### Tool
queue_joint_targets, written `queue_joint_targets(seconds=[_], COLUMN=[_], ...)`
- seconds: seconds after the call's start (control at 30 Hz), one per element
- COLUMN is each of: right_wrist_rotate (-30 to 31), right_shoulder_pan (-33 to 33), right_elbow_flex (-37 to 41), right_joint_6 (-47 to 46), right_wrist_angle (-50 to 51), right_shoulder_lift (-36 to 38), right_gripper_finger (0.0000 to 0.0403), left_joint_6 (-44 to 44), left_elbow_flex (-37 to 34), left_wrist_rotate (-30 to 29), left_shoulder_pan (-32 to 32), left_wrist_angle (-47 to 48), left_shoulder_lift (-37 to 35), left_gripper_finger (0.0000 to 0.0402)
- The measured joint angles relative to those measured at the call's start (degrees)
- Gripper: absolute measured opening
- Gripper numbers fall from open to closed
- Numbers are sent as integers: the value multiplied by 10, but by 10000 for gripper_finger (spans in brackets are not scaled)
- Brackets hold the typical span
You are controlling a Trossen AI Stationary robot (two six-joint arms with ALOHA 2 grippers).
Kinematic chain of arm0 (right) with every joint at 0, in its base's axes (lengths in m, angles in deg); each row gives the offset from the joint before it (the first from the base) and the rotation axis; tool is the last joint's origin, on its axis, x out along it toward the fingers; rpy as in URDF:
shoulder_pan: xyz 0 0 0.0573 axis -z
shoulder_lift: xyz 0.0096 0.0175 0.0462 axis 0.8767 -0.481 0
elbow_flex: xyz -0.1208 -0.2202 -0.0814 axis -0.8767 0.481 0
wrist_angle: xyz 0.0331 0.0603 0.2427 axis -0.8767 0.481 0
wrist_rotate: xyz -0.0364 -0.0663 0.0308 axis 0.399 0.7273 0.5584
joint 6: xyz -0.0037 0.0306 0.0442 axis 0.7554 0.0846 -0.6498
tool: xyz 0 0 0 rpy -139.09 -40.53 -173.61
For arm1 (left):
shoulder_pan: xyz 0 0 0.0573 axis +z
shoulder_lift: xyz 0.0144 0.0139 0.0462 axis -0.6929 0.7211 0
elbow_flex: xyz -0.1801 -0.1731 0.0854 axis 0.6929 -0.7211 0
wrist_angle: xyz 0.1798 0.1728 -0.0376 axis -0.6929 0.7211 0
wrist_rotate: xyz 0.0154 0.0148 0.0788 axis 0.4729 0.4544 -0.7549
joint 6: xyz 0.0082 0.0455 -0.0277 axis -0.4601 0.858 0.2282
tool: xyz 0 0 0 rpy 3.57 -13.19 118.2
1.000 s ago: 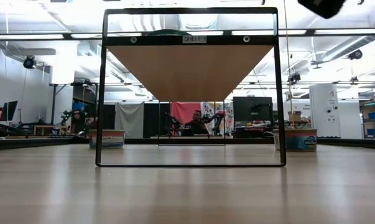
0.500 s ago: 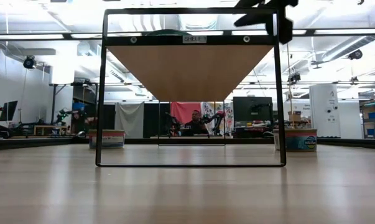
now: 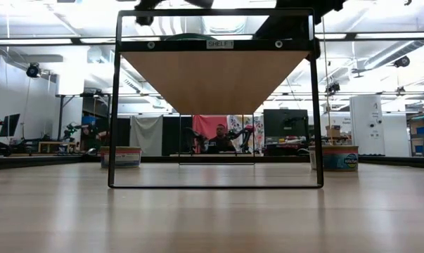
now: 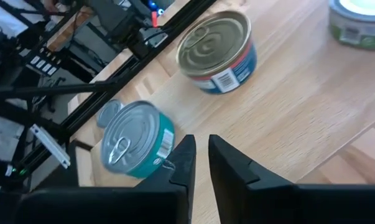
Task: Stack canned seafood by type on shelf
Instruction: Stack the blue and pink tuna can on top of the blue and pink tuna can on the shelf
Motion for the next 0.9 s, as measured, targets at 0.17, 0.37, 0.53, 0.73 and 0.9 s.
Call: queue_joint_targets(seconds=[0.17,0.37,0.53,0.73,0.9], right_wrist_rotate=[0,0,0,0,1], right_shoulder_pan=[20,34,37,37,37], right_elbow_flex=[0,0,0,0,0], right_joint_6=[0,5,5,5,5], right_wrist_angle=[0,-2,-2,-2,-2], right_shoulder_lift=[0,0,0,0,0], right_gripper_finger=[22,10,12,13,13], left_joint_6=[-136,-237,-259,-270,-272], left_elbow_flex=[-105,-184,-211,-225,-229], left_wrist_rotate=[-10,-9,-7,-9,-9], left_shoulder_pan=[20,28,32,35,35], left_wrist_angle=[-59,-68,-136,-127,-124], left_shoulder_lift=[-44,-59,-60,-56,-48], left_gripper_finger=[182,182,182,182,182])
